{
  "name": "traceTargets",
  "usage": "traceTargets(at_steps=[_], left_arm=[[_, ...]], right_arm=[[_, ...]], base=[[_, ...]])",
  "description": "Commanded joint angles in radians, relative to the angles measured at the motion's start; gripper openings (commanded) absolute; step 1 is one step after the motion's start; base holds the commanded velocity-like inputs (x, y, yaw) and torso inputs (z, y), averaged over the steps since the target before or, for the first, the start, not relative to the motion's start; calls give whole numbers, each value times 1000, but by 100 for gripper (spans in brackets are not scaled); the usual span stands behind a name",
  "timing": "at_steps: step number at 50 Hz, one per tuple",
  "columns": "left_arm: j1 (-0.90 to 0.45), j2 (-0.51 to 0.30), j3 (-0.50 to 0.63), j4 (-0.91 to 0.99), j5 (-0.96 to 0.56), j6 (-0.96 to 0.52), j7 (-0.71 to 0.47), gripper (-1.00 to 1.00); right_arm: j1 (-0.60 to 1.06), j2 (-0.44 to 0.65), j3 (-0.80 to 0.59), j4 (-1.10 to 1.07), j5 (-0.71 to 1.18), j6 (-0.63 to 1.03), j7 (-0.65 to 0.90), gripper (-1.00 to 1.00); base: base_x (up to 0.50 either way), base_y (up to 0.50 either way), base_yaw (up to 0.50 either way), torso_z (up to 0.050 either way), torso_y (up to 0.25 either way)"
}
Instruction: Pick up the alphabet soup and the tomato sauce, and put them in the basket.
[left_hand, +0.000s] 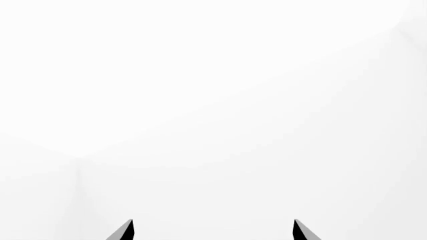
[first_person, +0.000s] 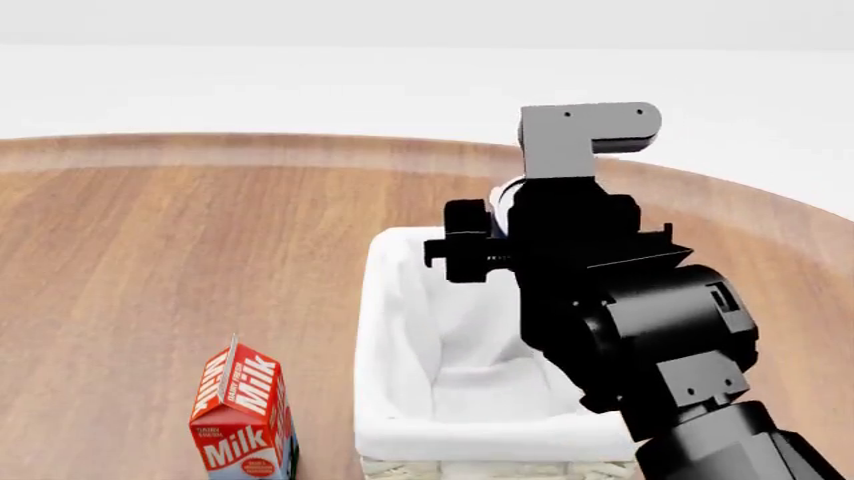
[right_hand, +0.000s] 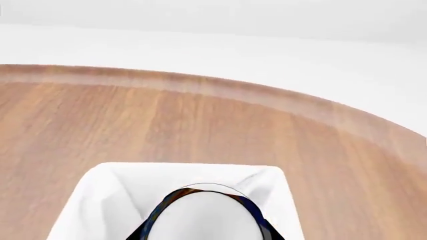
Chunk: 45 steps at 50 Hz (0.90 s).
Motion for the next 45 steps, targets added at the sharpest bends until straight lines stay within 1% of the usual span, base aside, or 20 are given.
traceTargets(at_steps=[1,17,21,32,45], left_arm=[[3,0,-3,0,-6,2,-2,100],[11,0,1,0,-5,8,-7,100],[15,0,-2,0,-8,9,-8,100],[27,0,-2,0,-12,16,-14,100],[34,0,-7,0,-20,23,-18,100]], right_arm=[[42,-48,9,94,-20,39,-52,-100],[73,-77,-20,190,-35,64,-86,-100],[63,-73,-33,169,-38,77,-85,-100],[16,-87,-63,195,-61,46,-110,-100],[1,-99,-72,226,-70,18,-132,-100]], base=[[0,0,0,0,0],[0,0,0,0,1],[0,0,0,0,0],[0,0,0,0,0],[0,0,0,1,1]])
